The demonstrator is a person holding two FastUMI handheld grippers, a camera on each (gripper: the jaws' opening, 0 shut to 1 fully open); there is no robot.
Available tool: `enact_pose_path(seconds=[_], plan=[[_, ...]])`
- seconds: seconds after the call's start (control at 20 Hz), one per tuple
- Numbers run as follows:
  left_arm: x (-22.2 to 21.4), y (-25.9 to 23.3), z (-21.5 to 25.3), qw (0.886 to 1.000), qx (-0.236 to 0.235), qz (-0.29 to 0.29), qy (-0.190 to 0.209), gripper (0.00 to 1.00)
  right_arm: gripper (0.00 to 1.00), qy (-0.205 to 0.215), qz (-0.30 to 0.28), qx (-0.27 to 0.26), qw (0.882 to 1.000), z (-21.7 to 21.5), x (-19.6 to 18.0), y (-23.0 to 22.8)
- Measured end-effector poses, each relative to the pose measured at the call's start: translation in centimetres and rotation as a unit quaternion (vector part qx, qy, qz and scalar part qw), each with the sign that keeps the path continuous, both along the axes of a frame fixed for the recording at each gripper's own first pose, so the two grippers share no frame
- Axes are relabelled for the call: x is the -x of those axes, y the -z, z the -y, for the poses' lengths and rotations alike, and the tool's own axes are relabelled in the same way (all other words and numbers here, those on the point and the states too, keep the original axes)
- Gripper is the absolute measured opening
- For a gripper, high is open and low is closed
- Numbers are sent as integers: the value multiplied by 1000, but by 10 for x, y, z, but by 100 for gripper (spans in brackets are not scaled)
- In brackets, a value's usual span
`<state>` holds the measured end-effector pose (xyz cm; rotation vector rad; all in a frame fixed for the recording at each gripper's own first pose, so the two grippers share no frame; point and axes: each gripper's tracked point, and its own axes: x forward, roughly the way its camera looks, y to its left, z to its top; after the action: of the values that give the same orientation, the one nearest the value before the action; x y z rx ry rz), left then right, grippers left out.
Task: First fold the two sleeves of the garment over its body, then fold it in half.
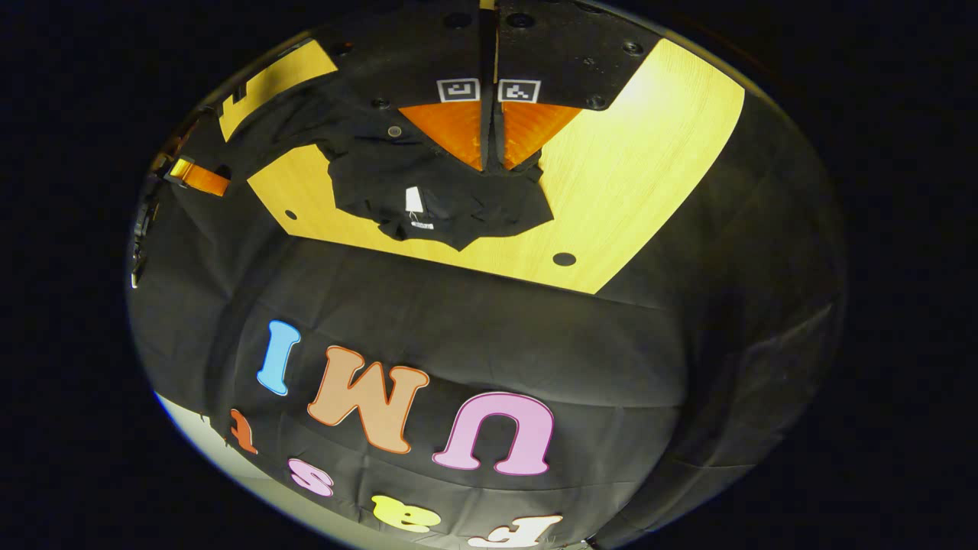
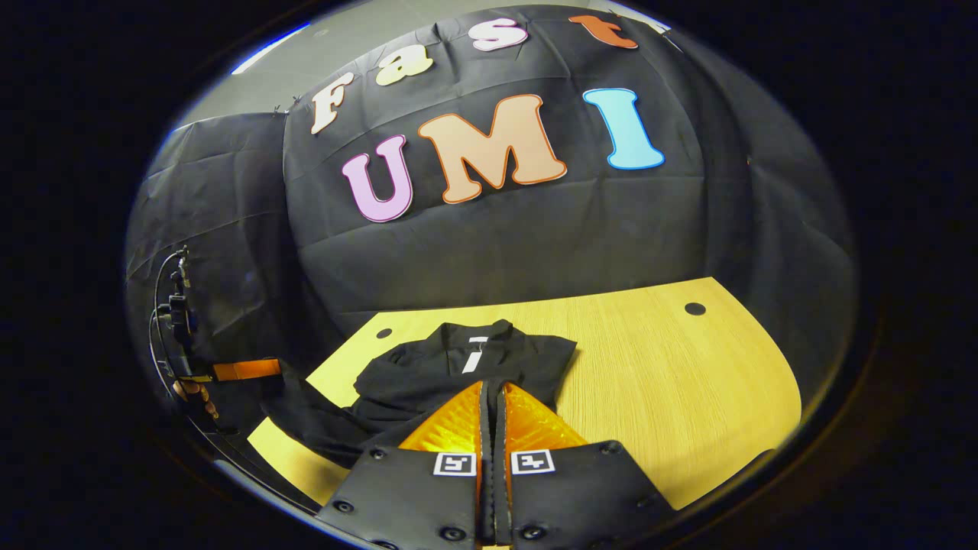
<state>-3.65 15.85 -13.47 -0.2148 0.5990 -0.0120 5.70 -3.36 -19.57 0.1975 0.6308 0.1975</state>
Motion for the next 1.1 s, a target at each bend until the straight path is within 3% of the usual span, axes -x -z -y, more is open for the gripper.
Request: enact_pose_path(seconds=[0.4, 1.1], plan=[[-75, -6, -4, 999, -15, 36, -9, 0, 2, -12, 18, 6, 1000, 3, -80, -6], [-172, 39, -4, 999, -50, 15, -13, 0, 2, 6, -7, -7, 1000, 25, -190, 52]])
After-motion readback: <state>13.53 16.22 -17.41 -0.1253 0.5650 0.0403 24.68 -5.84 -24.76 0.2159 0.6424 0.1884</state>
